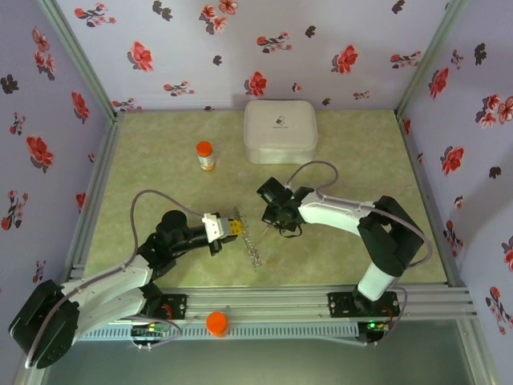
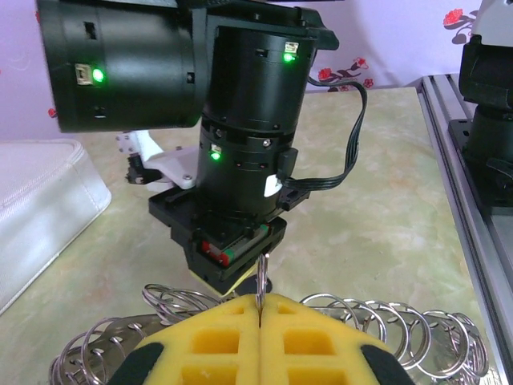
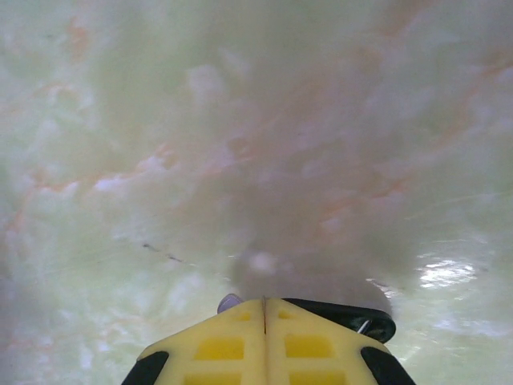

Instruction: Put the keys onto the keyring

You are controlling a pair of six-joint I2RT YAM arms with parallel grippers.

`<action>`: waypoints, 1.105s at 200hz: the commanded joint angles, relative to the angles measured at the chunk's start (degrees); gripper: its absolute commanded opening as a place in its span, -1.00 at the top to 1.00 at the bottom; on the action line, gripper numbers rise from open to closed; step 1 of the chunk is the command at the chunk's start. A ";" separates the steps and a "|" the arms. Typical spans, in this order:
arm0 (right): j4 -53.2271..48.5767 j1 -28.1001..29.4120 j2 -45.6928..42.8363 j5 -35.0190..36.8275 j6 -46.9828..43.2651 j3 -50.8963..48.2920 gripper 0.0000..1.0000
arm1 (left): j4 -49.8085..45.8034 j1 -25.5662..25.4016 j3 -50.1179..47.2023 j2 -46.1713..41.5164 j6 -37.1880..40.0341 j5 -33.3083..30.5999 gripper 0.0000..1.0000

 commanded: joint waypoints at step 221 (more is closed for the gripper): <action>21.37 0.12 -37.01 -31.22 -91.54 -16.74 0.29 | 8.57 -0.11 0.44 3.57 -4.64 7.19 1.00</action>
